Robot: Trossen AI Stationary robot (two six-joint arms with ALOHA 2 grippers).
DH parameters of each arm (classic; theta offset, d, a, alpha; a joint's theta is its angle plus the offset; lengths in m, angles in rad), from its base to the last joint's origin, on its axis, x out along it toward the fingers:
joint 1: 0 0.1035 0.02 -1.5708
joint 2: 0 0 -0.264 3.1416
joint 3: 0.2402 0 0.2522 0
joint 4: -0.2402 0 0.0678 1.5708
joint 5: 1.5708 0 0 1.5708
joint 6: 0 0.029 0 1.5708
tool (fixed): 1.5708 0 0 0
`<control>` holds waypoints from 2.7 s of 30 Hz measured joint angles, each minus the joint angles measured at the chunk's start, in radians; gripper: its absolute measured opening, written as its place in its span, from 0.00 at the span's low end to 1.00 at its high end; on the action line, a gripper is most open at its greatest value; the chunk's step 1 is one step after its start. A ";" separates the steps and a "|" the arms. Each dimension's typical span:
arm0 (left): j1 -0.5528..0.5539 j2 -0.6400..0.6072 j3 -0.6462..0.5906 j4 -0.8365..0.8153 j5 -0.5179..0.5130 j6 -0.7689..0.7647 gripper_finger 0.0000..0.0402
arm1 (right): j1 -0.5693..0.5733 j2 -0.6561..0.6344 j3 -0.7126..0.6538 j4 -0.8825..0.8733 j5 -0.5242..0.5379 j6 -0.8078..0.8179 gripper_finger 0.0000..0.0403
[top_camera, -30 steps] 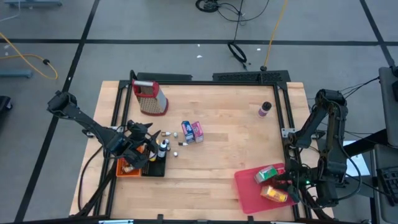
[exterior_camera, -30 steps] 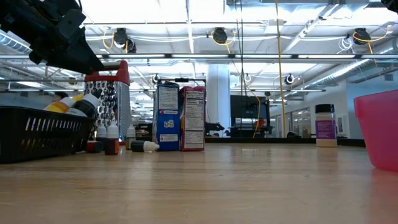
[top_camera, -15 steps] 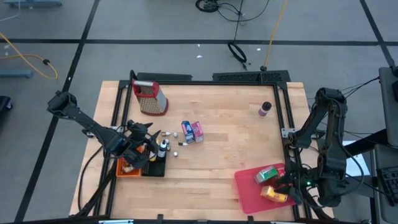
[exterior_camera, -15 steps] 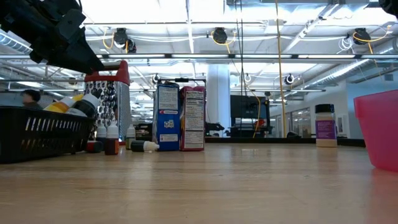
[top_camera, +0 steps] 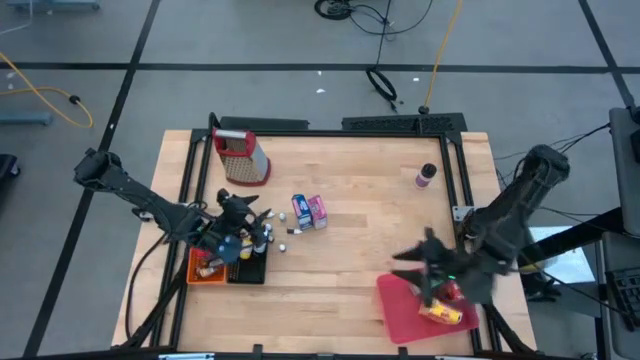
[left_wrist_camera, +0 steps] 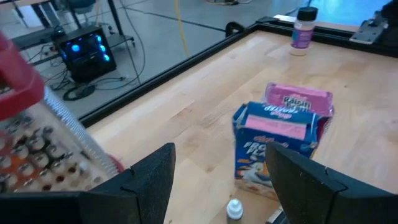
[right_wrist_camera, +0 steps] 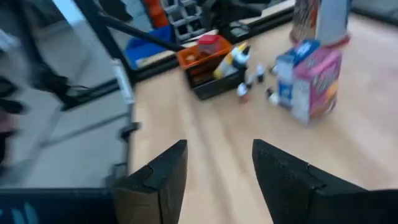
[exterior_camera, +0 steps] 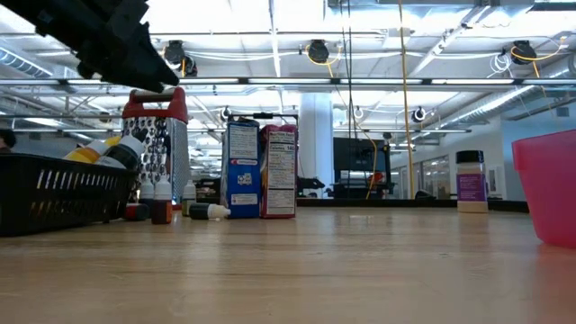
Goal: Pick & Place Kitchen Items
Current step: Put the purple cereal box into the red bin
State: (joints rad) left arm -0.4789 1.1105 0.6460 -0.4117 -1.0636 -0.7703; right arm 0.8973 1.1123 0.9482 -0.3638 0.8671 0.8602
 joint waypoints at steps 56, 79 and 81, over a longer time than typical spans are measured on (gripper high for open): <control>0.529 0.215 0.000 0.374 0.524 0.428 0.63 | -0.800 0.677 0.000 0.773 -0.479 -0.701 0.42; 0.615 0.431 0.000 0.756 0.758 0.586 0.63 | -0.821 0.706 -0.001 0.827 -0.474 -0.716 0.26; 0.615 0.431 0.000 0.757 0.760 0.586 0.63 | -0.821 0.706 -0.001 0.831 -0.474 -0.716 0.23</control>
State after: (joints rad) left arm 0.1364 1.5417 0.6460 0.3448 -0.3038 -0.1848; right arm 0.0763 1.8187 0.9470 0.4674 0.3931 0.1444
